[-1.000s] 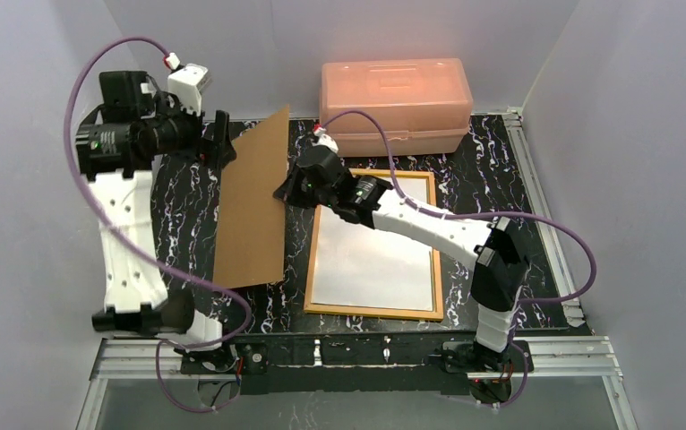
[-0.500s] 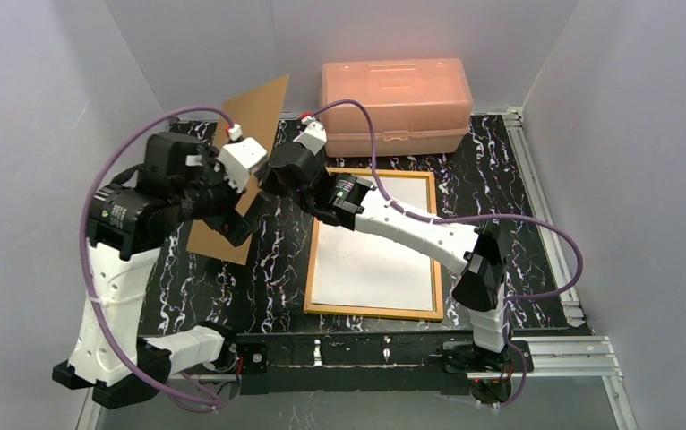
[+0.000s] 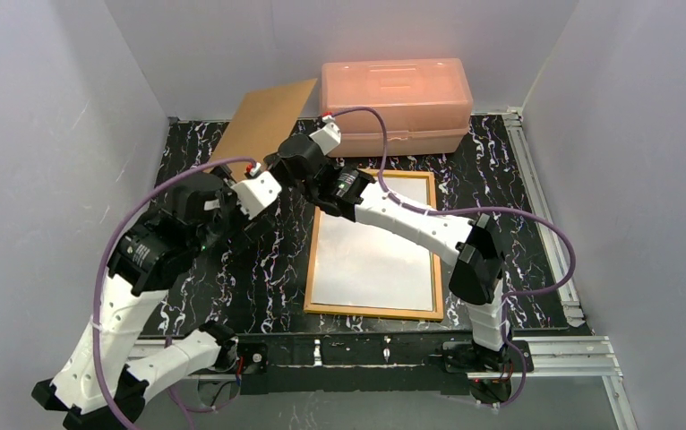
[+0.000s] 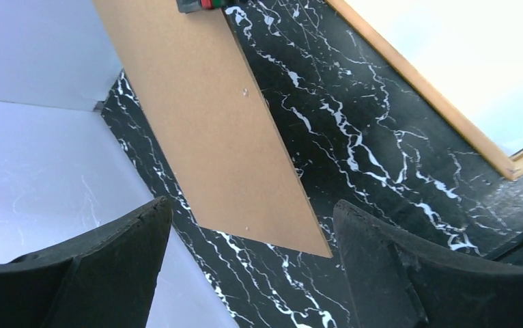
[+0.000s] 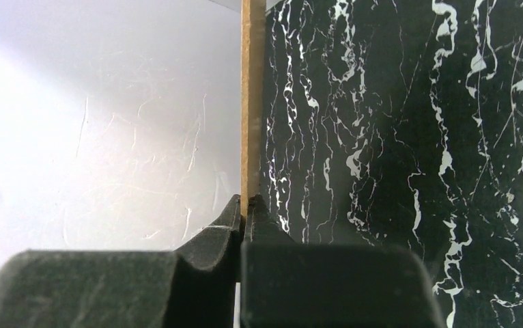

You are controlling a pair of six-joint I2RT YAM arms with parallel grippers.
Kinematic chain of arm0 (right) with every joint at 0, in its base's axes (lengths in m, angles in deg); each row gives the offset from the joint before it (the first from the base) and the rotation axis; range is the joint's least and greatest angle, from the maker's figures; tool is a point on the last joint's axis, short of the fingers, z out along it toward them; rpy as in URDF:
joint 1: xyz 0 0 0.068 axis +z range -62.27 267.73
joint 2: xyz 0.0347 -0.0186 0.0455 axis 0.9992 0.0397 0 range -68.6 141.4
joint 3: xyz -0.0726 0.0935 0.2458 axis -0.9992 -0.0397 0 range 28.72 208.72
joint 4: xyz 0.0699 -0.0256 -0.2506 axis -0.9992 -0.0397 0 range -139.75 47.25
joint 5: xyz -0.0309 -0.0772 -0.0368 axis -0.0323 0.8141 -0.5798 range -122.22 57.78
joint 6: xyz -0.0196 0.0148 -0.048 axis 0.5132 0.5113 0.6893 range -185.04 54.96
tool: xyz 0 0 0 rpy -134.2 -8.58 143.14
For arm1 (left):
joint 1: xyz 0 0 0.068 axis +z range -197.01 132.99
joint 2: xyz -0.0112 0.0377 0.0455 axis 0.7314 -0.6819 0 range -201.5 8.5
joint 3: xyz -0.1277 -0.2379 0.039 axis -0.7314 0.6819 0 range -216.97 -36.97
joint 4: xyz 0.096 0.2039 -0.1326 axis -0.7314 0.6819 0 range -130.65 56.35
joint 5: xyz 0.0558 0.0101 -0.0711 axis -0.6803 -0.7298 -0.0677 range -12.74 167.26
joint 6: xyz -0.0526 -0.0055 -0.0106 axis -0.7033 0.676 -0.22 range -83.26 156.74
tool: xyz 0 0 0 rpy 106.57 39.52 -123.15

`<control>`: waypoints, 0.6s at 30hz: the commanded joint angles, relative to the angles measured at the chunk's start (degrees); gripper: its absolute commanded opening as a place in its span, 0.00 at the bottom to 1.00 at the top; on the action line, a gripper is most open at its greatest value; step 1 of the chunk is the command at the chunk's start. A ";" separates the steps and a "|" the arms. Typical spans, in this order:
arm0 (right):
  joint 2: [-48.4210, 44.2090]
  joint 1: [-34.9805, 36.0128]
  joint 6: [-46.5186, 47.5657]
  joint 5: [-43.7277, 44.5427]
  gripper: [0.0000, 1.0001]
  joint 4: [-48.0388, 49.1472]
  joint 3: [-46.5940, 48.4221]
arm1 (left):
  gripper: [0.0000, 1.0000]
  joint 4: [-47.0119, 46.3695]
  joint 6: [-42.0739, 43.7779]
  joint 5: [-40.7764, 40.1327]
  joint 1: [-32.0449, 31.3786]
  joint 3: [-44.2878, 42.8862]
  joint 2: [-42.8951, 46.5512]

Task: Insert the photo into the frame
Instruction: Pick up the photo frame item at the center of the board.

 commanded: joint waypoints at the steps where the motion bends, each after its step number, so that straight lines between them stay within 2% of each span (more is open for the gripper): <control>1: -5.73 -2.32 -8.50 -2.77 0.01 10.48 -2.65 | 0.84 -10.23 5.65 -3.79 -0.86 8.01 6.13; 4: -6.50 -3.20 -10.76 -5.17 0.01 12.30 -4.27 | 0.85 -16.44 8.18 -3.90 -0.87 12.76 10.84; 6: -6.80 -3.77 -11.49 -6.11 0.01 12.55 -4.76 | 0.85 -17.41 7.80 -1.53 -0.87 12.60 13.08; 12: -8.08 -5.74 -15.19 -9.32 0.01 16.34 -9.04 | 0.91 -11.72 8.20 10.04 -0.87 10.43 14.48; 18: -8.55 -5.83 -15.10 -11.17 0.01 16.58 -8.35 | 0.92 -10.78 14.55 11.70 -0.87 13.14 14.46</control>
